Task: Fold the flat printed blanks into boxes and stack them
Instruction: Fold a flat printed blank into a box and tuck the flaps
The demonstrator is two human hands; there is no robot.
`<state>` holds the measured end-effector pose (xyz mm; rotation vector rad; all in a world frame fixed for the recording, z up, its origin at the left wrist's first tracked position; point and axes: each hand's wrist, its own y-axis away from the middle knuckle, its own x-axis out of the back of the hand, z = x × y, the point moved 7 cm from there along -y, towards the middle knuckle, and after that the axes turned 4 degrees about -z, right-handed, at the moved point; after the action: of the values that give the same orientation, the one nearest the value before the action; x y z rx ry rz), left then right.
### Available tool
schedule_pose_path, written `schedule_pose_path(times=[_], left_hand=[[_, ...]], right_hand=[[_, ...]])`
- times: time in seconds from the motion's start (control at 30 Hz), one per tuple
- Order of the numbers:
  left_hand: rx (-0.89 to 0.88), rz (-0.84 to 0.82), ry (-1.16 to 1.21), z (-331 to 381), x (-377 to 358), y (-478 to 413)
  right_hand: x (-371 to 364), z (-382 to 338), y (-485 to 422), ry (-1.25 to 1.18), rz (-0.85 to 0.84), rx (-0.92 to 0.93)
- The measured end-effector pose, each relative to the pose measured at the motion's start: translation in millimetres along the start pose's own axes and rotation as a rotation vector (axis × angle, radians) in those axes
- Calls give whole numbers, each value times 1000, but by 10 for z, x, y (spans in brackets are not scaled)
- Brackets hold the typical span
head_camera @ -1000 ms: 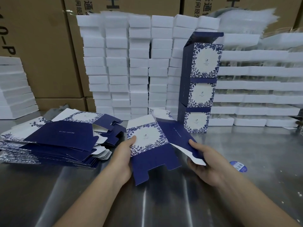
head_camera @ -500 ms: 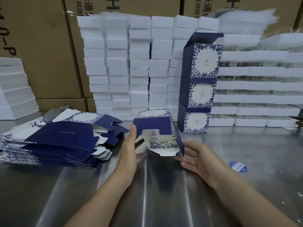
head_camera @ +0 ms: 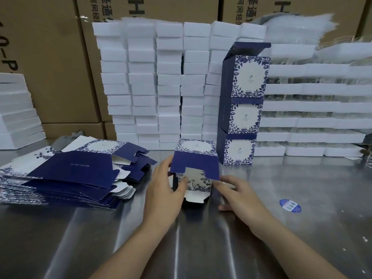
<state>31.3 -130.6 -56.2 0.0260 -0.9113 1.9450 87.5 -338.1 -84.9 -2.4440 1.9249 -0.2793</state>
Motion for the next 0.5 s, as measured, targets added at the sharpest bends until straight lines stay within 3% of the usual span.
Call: schedule_pose_path(times=[0.17, 0.5], left_hand=[[88, 10, 89, -107, 16, -31], [-48, -94, -54, -43, -47, -2]], right_hand=[[34, -133, 59, 297, 110, 235], [86, -222, 127, 494, 188, 348]])
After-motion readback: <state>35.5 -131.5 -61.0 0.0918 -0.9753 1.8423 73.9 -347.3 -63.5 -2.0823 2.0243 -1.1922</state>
